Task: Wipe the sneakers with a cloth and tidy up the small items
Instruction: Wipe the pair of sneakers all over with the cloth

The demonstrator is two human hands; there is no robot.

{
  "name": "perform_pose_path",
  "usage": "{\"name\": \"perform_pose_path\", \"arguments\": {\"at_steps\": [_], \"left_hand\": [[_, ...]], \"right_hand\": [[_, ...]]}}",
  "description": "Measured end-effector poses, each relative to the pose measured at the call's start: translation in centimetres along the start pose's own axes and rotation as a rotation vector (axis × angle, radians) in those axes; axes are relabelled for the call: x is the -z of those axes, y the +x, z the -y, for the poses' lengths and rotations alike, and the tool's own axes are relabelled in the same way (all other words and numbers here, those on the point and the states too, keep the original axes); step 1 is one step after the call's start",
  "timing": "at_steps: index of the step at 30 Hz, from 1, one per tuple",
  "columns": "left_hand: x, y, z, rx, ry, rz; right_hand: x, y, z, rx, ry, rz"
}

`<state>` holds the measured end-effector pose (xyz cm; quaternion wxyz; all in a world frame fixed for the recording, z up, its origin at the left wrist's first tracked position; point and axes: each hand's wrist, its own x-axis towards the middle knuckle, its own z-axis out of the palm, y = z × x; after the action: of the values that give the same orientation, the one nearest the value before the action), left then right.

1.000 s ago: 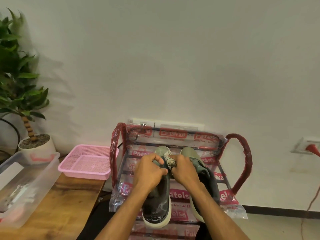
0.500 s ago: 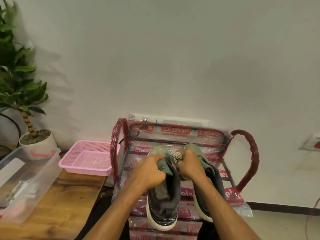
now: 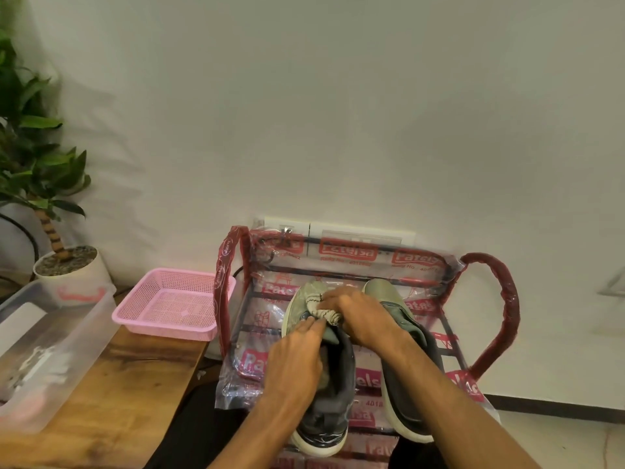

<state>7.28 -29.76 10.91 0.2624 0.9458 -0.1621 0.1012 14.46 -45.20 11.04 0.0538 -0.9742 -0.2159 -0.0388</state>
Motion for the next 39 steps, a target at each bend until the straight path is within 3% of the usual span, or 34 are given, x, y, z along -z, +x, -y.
{"name": "perform_pose_path", "arguments": {"at_steps": [5, 10, 14, 19, 22, 24, 28, 33, 39], "left_hand": [[-0.1, 0.1, 0.0, 0.031, 0.019, -0.017], [0.1, -0.4, 0.1, 0.030, 0.013, -0.033], [-0.4, -0.6, 0.4, 0.043, -0.021, -0.046], [-0.8, -0.3, 0.2, 0.020, -0.021, -0.014], [-0.9, -0.1, 0.2, 0.013, -0.035, -0.039], [-0.9, 0.0, 0.3, 0.010, -0.030, -0.055], [-1.2, -0.1, 0.7, -0.010, -0.036, -0.089], [-0.5, -0.2, 0.2, 0.081, -0.002, -0.083], [-0.4, -0.8, 0.8, 0.174, 0.033, -0.063]], "right_hand": [[0.4, 1.8, 0.3, -0.080, -0.238, -0.008], [0.6, 1.8, 0.7, 0.088, -0.151, 0.000], [1.2, 0.6, -1.7, -0.094, -0.326, 0.001], [1.4, 0.4, -1.1, -0.152, -0.064, -0.203], [1.3, 0.6, 0.2, 0.011, 0.020, -0.096], [0.9, 0.5, 0.3, 0.035, -0.089, -0.020], [1.2, 0.5, -1.3, -0.139, -0.286, -0.051], [2.3, 0.2, -1.8, -0.238, -0.033, -0.188], [2.9, -0.3, -1.3, -0.234, 0.113, -0.061]]}}
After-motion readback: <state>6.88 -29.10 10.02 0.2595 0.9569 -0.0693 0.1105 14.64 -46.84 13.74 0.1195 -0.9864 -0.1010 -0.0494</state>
